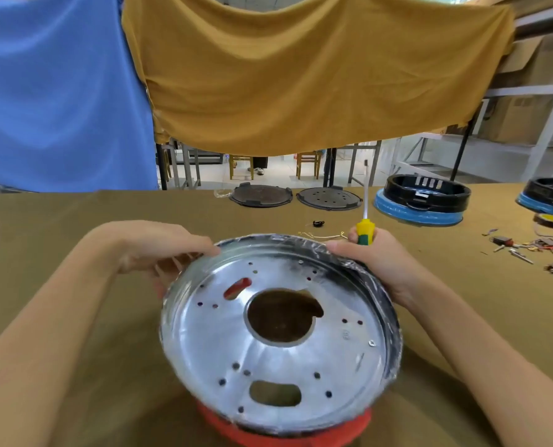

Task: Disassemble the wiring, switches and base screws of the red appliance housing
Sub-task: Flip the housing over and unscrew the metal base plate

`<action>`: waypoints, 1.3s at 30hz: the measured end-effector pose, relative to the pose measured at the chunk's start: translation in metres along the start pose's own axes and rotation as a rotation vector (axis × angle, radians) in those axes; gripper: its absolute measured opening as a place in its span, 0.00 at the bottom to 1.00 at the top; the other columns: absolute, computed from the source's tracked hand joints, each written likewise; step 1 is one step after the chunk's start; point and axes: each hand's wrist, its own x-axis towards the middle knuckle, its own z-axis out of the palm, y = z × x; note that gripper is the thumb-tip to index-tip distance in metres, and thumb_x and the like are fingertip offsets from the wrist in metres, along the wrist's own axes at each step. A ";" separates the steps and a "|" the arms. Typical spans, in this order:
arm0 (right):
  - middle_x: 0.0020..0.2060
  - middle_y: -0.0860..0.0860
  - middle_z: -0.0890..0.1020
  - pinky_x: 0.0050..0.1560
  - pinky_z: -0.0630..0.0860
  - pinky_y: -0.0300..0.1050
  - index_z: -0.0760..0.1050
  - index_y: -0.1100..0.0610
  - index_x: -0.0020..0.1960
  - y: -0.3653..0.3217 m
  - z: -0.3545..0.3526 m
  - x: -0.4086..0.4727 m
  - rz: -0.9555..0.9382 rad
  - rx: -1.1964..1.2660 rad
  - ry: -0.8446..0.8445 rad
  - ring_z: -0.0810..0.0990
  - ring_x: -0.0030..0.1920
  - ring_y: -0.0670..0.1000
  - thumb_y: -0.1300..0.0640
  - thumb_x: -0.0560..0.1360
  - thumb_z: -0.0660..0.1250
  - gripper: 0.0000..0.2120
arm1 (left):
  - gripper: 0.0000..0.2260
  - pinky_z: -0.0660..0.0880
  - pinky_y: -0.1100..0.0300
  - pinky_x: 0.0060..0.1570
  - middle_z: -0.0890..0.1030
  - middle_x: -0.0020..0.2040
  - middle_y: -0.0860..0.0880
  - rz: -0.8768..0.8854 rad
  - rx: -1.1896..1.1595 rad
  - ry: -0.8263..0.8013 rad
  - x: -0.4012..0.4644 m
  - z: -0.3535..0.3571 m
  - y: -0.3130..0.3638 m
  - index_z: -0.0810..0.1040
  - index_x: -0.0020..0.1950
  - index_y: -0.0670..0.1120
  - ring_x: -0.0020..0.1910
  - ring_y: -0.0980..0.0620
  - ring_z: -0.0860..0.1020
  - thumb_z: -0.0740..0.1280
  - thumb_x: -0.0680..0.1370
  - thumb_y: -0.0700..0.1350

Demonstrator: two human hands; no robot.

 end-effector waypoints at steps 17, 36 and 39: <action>0.49 0.69 0.80 0.50 0.83 0.54 0.73 0.59 0.46 -0.006 0.001 -0.006 0.039 -0.148 -0.112 0.83 0.51 0.65 0.62 0.73 0.74 0.10 | 0.05 0.73 0.60 0.25 0.81 0.36 0.46 0.007 -0.095 0.110 -0.002 -0.004 -0.005 0.75 0.48 0.42 0.31 0.49 0.78 0.62 0.75 0.39; 0.39 0.50 0.81 0.37 0.78 0.44 0.80 0.55 0.55 -0.074 0.027 0.028 -0.376 -0.568 -0.046 0.81 0.36 0.48 0.56 0.74 0.76 0.12 | 0.06 0.76 0.58 0.44 0.85 0.42 0.50 0.131 -0.004 0.378 0.033 0.016 -0.006 0.84 0.46 0.50 0.44 0.51 0.83 0.70 0.77 0.51; 0.38 0.52 0.83 0.31 0.79 0.41 0.80 0.59 0.49 -0.089 0.037 0.040 -0.432 -0.378 0.051 0.83 0.33 0.49 0.58 0.70 0.80 0.12 | 0.06 0.77 0.57 0.48 0.85 0.43 0.52 0.111 0.019 0.371 0.042 0.020 -0.011 0.84 0.48 0.50 0.45 0.52 0.82 0.70 0.77 0.51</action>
